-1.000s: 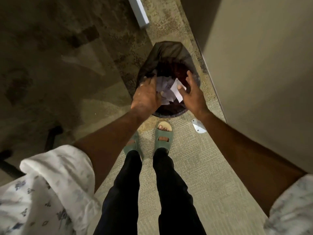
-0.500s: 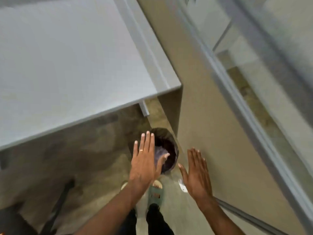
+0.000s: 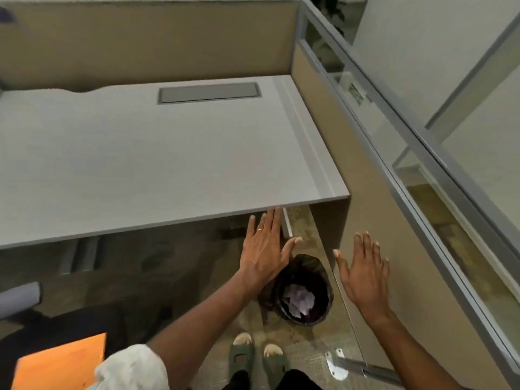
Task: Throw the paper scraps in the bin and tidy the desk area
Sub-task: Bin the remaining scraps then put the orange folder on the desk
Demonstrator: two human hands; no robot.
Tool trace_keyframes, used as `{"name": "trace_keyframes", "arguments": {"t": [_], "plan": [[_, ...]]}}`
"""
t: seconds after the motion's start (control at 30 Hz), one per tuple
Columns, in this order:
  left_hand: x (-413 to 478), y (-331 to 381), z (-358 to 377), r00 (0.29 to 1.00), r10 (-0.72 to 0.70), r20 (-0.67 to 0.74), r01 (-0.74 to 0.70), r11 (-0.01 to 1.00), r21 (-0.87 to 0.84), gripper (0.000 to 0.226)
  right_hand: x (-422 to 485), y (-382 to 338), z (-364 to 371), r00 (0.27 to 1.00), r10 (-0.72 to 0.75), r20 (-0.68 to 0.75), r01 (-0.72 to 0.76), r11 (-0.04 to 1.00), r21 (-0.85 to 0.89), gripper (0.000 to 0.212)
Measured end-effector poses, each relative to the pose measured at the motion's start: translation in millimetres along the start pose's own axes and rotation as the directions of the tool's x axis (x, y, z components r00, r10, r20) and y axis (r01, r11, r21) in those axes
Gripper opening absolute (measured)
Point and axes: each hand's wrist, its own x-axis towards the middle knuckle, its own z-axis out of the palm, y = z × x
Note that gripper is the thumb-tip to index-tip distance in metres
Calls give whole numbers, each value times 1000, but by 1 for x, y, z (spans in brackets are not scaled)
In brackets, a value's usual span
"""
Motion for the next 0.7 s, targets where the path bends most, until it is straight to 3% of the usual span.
{"name": "trace_keyframes", "arguments": {"t": [0.2,0.37,0.7], "plan": [[-25,-27,-28,981,-174,-91,172,985,-30,87,19,-40,-8,970,-242,-1,242,969,42,79],[-72,-60,-52,922,-349,-165,347,937,-43,84,31,-93,-1,887,-460,46,458,888,51,79],[-207,-157,-82,677,-658,-329,680,731,-62,81,-18,-232,14,690,-712,130,707,701,93,79]]}}
